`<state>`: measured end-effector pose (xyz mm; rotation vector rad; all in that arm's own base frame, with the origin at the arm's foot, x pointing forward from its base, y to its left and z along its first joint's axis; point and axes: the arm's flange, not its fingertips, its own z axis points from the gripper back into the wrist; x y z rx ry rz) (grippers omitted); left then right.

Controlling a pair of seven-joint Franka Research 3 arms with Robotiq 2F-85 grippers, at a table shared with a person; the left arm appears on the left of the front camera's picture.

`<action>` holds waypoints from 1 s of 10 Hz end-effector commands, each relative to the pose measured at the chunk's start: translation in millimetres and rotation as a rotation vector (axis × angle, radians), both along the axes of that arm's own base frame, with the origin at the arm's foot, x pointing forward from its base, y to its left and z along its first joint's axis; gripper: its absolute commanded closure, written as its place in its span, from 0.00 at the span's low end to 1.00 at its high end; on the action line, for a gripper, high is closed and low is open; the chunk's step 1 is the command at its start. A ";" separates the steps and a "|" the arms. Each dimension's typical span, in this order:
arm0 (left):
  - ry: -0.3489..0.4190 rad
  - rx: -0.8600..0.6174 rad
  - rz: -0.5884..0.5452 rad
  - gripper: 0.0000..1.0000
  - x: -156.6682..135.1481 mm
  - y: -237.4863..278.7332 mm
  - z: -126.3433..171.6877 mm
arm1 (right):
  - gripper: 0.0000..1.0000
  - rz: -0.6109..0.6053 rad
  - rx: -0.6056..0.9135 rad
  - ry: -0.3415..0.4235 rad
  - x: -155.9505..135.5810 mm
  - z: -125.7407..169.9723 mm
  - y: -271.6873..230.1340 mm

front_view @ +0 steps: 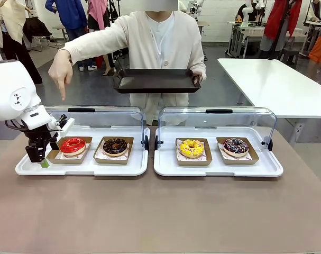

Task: Provide the desired donut to the person.
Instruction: Pick up and lift the Paper togo box containing the Donut pointed at by the person.

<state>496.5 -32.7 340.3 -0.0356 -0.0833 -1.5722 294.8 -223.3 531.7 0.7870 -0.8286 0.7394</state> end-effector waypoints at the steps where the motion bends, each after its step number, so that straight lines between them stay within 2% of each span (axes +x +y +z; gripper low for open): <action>1: -0.007 -0.014 0.004 0.00 11.3 1.6 -5.0 | 0.00 0.007 0.014 -0.016 1.1 -0.8 0.1; 5: 0.008 -0.011 0.008 0.00 19.3 0.9 -13.1 | 0.00 0.007 0.014 -0.016 1.1 -0.8 0.1; 7: 0.013 -0.007 0.005 0.16 21.1 -0.1 -17.0 | 0.00 0.007 0.014 -0.016 1.1 -0.8 0.1; 8: 0.010 -0.008 0.002 0.59 21.2 -0.5 -17.1 | 0.00 0.007 0.014 -0.016 1.1 -0.8 0.1; 9: 0.010 -0.009 0.001 0.70 21.0 -0.4 -16.6 | 0.00 0.007 0.014 -0.016 1.1 -0.8 0.1; 10: 0.008 -0.009 0.000 1.00 20.8 0.1 -16.0 | 0.00 0.007 0.014 -0.016 1.1 -0.8 0.1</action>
